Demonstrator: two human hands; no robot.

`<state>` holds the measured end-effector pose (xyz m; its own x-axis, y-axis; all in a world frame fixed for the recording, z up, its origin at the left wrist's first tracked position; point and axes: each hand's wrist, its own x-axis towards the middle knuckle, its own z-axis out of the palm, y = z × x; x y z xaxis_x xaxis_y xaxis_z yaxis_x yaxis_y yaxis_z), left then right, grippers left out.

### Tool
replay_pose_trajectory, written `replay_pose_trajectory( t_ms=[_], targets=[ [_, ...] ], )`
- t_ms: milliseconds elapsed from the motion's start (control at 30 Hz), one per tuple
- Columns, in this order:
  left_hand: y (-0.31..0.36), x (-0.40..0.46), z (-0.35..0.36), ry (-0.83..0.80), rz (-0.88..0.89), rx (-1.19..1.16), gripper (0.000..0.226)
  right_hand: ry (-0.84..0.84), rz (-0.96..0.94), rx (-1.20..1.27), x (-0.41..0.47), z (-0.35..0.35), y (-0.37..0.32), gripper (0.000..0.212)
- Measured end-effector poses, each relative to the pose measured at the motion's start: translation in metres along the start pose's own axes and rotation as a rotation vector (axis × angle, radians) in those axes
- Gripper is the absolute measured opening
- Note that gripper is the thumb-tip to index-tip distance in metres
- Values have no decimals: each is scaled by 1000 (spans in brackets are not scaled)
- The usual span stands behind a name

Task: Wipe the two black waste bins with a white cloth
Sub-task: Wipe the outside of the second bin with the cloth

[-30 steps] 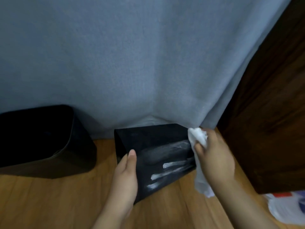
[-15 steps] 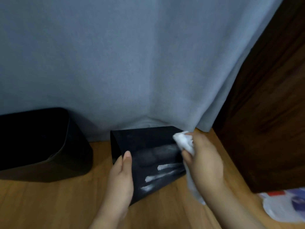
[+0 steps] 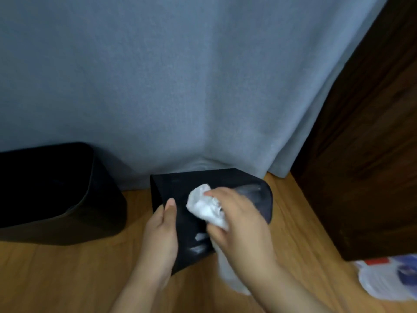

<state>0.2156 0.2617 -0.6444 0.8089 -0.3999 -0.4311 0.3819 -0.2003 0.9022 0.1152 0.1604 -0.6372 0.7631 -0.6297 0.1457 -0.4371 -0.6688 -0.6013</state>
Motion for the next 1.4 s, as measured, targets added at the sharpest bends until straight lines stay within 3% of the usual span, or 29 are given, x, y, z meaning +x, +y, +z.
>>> replay_pose_trajectory(
  t_ms=[67,167,233,367,467,600,667,733,933,1033,1133,1200,1333,1400],
  targets=[
    [0,3,-4,1,-11,-17,34,-7,11,-19,2,-1,12,45],
    [3,2,-5,-48,-6,-26,35,144,247,-94,10,-17,60,45],
    [4,0,-2,-72,14,-17,35,185,309,-189,12,-23,71,44],
    [3,1,0,-28,7,-25,33,75,73,-18,8,-6,13,51],
    [3,3,-5,22,-14,-34,33,24,-124,-52,2,6,-9,58],
    [2,3,-10,-12,-40,-69,34,169,154,-30,15,-12,52,36],
    [1,3,-10,-38,-25,-64,35,230,302,-103,21,-20,85,36],
    [0,3,-7,-46,-11,-59,35,209,333,-139,22,-20,84,40],
    [1,5,-9,-7,-46,-79,35,14,-39,44,4,-1,2,44],
    [2,6,-11,-32,-66,-95,35,88,95,99,14,-8,35,32],
    [4,4,-9,-61,-43,-82,36,177,241,-50,16,-19,61,38],
    [4,5,-6,-52,-37,-76,35,129,167,-8,11,-11,38,42],
    [2,8,-6,11,-65,-91,35,-16,-167,25,-9,10,-15,57],
    [2,10,-8,0,-81,-106,36,-9,-140,-25,-5,9,-4,62]
  ],
)
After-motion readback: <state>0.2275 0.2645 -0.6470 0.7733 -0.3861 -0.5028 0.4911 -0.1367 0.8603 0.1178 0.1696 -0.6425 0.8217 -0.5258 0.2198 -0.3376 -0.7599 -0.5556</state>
